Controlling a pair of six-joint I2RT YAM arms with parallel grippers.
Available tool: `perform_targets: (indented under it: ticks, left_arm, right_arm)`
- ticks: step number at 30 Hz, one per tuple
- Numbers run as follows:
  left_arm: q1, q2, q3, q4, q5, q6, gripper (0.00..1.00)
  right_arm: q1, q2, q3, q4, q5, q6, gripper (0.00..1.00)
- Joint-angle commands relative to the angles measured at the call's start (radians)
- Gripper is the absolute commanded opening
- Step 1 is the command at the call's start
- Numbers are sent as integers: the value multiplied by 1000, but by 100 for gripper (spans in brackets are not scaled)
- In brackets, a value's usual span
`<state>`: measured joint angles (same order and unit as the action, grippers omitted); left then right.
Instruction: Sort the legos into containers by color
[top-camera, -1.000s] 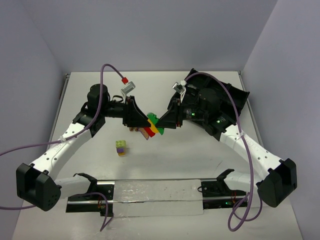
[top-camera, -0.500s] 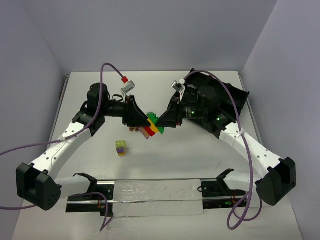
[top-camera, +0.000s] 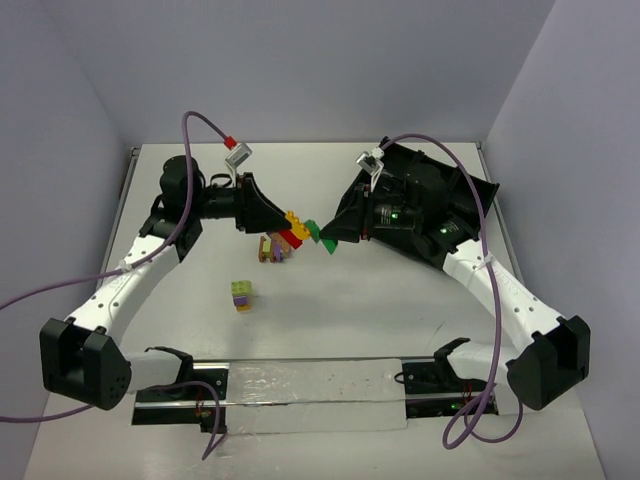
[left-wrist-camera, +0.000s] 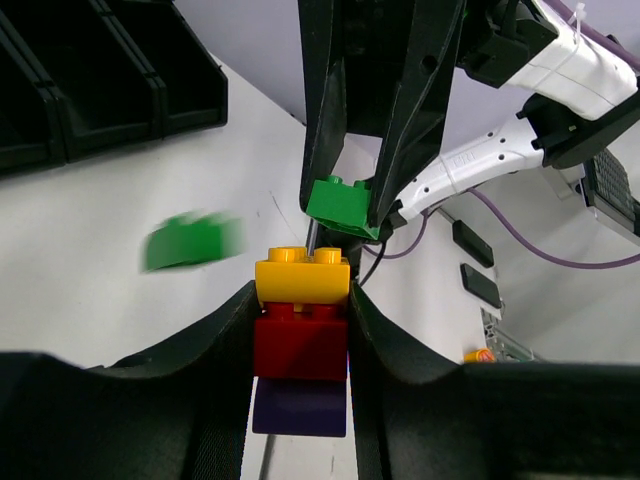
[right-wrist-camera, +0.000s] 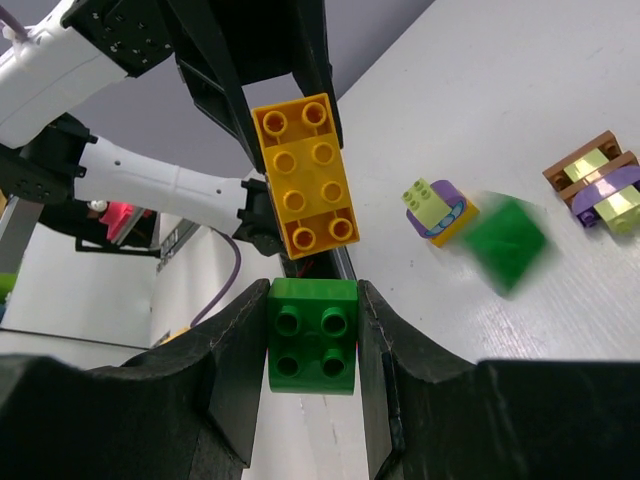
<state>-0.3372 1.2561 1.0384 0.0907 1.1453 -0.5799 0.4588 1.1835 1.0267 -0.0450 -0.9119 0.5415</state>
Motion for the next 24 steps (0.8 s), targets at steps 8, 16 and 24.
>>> perform_targets:
  ticks: [8,16,24]
  left_arm:
    - [1,129,109,-53,-30,53,0]
    - [20,277,174,-220,-274,25,0]
    - [18,342,263,-330,-534,16,0]
  right_arm:
    - [-25,91,64,-84,68,-37,0]
    - [-65,182,119,-321,502,-37,0]
    - [-185,172,187,-463,781,0,0]
